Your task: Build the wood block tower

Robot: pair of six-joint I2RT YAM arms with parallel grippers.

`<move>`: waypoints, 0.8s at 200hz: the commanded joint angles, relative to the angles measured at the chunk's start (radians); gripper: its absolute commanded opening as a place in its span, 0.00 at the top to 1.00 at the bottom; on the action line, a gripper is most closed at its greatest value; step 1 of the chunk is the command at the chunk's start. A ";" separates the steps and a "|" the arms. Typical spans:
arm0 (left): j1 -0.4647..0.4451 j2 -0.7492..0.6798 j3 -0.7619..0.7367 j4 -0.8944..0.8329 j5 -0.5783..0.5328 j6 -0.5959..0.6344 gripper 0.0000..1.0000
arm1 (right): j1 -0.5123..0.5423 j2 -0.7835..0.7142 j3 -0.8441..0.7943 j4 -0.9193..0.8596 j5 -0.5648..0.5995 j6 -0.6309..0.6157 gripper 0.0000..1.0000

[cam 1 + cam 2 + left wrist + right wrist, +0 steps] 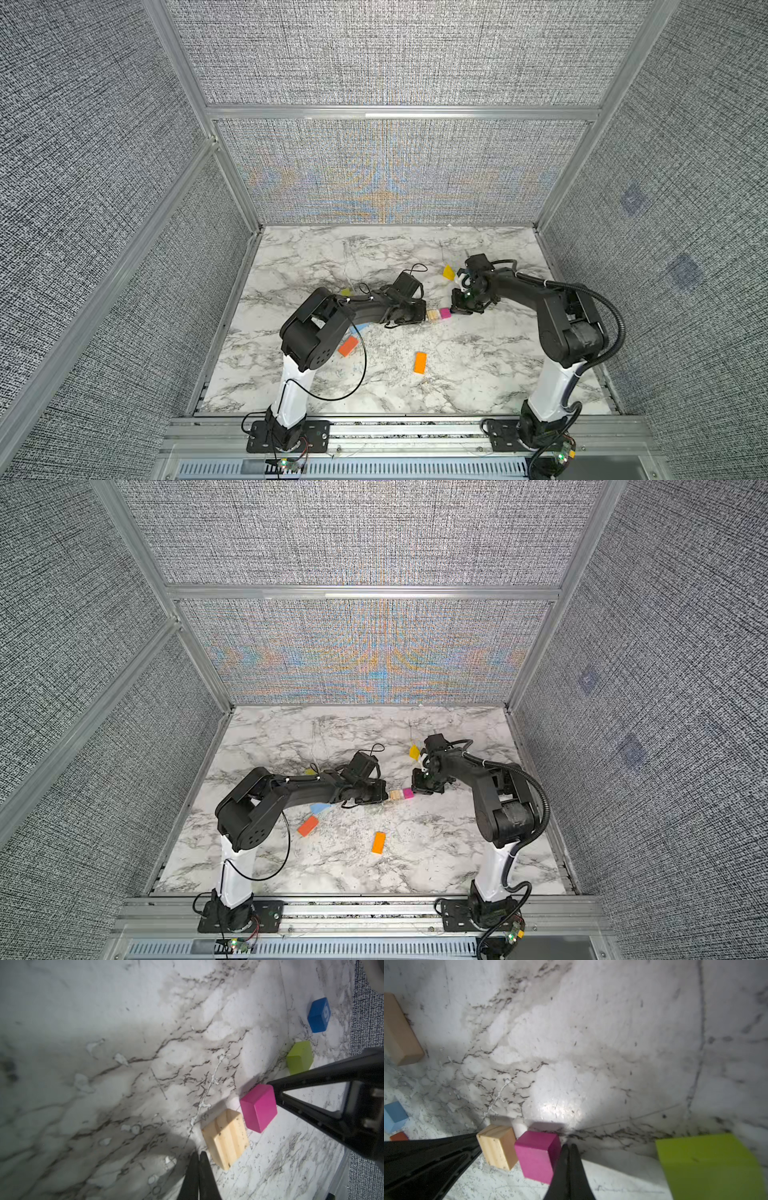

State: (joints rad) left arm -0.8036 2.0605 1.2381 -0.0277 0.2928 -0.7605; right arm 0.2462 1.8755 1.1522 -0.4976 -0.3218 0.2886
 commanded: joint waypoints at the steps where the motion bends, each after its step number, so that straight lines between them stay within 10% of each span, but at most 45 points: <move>1: -0.004 0.010 0.010 -0.018 -0.001 0.000 1.00 | 0.009 0.003 0.004 -0.006 -0.014 -0.006 1.00; 160: -0.016 0.024 0.044 -0.048 -0.010 0.006 1.00 | 0.043 0.005 0.012 -0.015 -0.002 -0.006 0.97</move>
State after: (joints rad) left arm -0.8162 2.0838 1.2789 -0.0471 0.2874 -0.7631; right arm 0.2836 1.8812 1.1576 -0.4980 -0.3206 0.2886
